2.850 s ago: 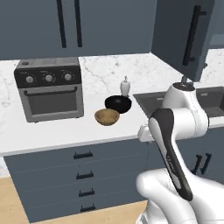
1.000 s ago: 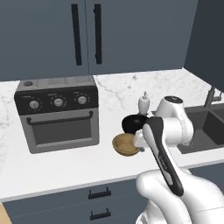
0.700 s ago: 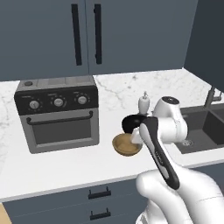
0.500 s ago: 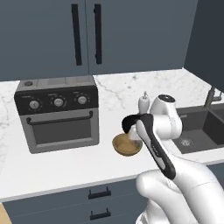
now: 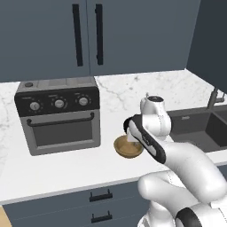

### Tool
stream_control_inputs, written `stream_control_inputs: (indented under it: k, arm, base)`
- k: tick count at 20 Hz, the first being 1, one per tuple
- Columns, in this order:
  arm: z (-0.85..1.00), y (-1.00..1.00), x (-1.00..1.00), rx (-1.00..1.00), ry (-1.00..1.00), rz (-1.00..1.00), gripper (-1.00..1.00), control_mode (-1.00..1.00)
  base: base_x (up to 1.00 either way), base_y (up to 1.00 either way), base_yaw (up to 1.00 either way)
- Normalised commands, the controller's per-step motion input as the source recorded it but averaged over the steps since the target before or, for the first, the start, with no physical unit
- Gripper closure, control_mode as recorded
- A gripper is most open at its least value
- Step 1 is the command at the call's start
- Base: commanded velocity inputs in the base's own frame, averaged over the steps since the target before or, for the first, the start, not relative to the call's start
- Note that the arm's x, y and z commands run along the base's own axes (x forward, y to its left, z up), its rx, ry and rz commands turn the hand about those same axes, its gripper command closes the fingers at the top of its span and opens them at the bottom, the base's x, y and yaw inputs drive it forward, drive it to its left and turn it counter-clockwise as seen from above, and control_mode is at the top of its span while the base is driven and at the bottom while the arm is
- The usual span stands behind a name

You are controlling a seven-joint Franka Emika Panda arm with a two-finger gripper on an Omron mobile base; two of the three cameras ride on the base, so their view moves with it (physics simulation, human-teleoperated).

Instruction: Pick up the bowls on the counter and stack them on top of one another in the open cabinet. Place the smaller bowl on top of the larger bowl.

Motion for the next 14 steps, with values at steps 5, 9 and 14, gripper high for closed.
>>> stream_control_inputs:
  k: [5, 9, 14]
  arm:
    - [-0.49, -0.04, 0.32, 0.0, 0.08, -0.01, -1.0, -1.0]
    - [-0.34, -0.09, 0.27, 0.0, 0.02, -0.03, -1.0, -1.0]
    - [-0.14, -0.14, 0.11, 0.0, 0.0, -0.07, -1.0, -1.0]
  base:
    - [0.0, 0.0, 0.0]
    - [0.0, 0.0, 0.0]
    - [0.0, 0.0, 0.0]
